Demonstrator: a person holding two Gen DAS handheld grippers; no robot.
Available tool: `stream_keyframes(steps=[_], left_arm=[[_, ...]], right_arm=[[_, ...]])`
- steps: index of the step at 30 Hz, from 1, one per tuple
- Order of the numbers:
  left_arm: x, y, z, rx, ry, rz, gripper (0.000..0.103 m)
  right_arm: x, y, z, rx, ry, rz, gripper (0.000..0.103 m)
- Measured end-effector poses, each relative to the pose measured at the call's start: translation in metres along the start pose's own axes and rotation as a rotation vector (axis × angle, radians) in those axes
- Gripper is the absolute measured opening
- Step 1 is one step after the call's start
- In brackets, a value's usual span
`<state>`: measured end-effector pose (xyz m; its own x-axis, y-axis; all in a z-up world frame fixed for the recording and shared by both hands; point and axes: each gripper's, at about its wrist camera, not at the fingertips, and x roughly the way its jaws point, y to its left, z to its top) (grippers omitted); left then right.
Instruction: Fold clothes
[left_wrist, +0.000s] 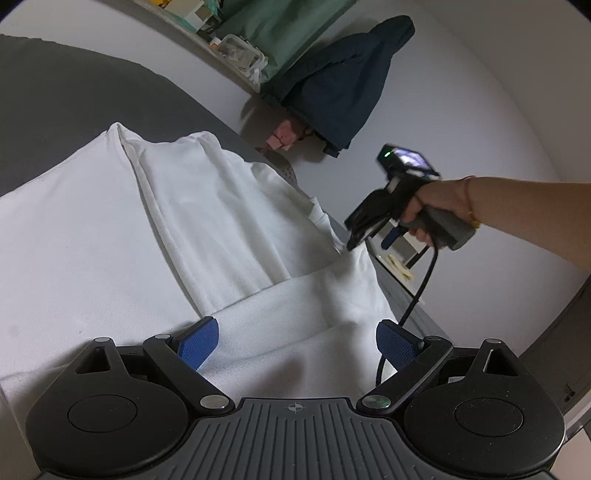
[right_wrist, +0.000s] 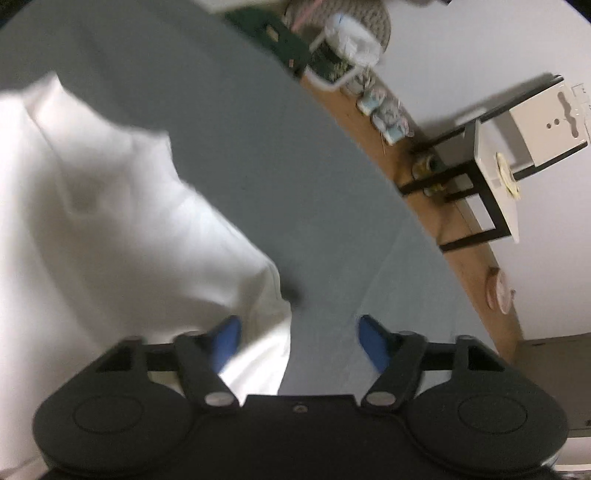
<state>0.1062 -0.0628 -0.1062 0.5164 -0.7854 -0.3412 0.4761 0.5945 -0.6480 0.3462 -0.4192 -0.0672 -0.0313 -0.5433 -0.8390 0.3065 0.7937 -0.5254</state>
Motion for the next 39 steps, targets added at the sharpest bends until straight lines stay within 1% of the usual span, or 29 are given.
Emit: stream_keyframes(steps=[1,2,3,4,6,8,10,12,13,14,15,17,19,21,24,26,29,30,31,33,34,35,36,37,39], left_arm=[[0.000,0.000,0.000,-0.003,0.002,-0.001,0.095],[0.000,0.000,0.000,-0.006,0.003,-0.001,0.095],[0.000,0.000,0.000,-0.009,0.005,-0.002,0.095],[-0.001,0.000,0.000,-0.011,0.006,-0.002,0.095],[-0.001,0.000,0.000,-0.014,0.005,-0.002,0.095],[-0.001,0.000,-0.001,-0.015,0.002,-0.002,0.095],[0.000,0.000,-0.001,-0.014,0.002,-0.001,0.095],[0.000,0.000,-0.001,-0.013,0.001,0.000,0.095],[0.000,0.000,-0.002,-0.012,-0.001,0.002,0.095],[0.001,0.000,-0.001,-0.012,-0.001,0.003,0.095],[0.001,0.000,-0.001,-0.011,-0.001,0.004,0.095],[0.001,-0.001,-0.001,-0.012,-0.001,0.005,0.095],[0.001,-0.001,0.000,-0.012,0.001,0.007,0.095],[0.000,-0.002,0.002,-0.011,0.006,0.011,0.095],[-0.005,-0.005,0.005,0.001,-0.007,0.069,0.095],[-0.010,-0.005,0.009,0.008,-0.027,0.115,0.095],[-0.018,0.000,0.015,0.000,-0.062,0.165,0.095],[-0.020,0.003,0.017,-0.010,-0.073,0.181,0.095],[-0.023,0.006,0.019,-0.019,-0.084,0.197,0.095],[-0.026,0.010,0.022,-0.027,-0.098,0.218,0.095],[-0.027,0.012,0.022,-0.028,-0.099,0.227,0.095],[-0.028,0.013,0.023,-0.028,-0.101,0.237,0.095],[-0.029,0.013,0.023,-0.022,-0.103,0.242,0.095],[-0.029,0.013,0.023,-0.013,-0.105,0.247,0.095],[-0.028,0.012,0.023,-0.009,-0.111,0.211,0.095]], right_arm=[[0.007,0.000,0.002,-0.002,0.005,-0.010,0.040],[0.010,-0.004,0.004,0.029,-0.014,-0.033,0.036],[0.014,-0.009,0.005,0.060,-0.034,-0.054,0.036],[0.018,-0.016,0.007,0.108,-0.051,-0.058,0.037],[0.027,-0.034,0.002,0.237,-0.069,0.004,0.037],[0.034,-0.058,-0.009,0.463,-0.142,0.115,0.037],[0.047,-0.086,-0.033,0.712,-0.187,0.297,0.037],[0.060,-0.113,-0.056,0.956,-0.231,0.480,0.040],[0.061,-0.124,-0.065,1.000,-0.276,0.535,0.040],[0.058,-0.133,-0.072,1.010,-0.312,0.561,0.041],[0.056,-0.142,-0.080,1.019,-0.349,0.587,0.046],[0.050,-0.160,-0.095,1.033,-0.420,0.638,0.054],[0.036,-0.158,-0.109,0.900,-0.444,0.664,0.058],[0.022,-0.145,-0.137,0.765,-0.472,0.727,0.063],[0.002,-0.119,-0.204,0.664,-0.494,0.883,0.066],[-0.012,-0.097,-0.249,0.586,-0.513,0.968,0.066],[-0.036,-0.053,-0.300,0.458,-0.595,0.983,0.070],[-0.059,-0.033,-0.317,0.426,-0.617,0.952,0.070],[-0.071,-0.018,-0.328,0.383,-0.630,0.904,0.071],[-0.082,0.018,-0.334,0.283,-0.604,0.805,0.076],[-0.084,0.033,-0.339,0.231,-0.618,0.744,0.077],[-0.089,0.043,-0.344,0.171,-0.674,0.669,0.079],[-0.094,0.048,-0.347,0.137,-0.679,0.624,0.079],[-0.100,0.047,-0.351,0.132,-0.683,0.610,0.079],[-0.106,0.033,-0.365,0.161,-0.676,0.655,0.079]])
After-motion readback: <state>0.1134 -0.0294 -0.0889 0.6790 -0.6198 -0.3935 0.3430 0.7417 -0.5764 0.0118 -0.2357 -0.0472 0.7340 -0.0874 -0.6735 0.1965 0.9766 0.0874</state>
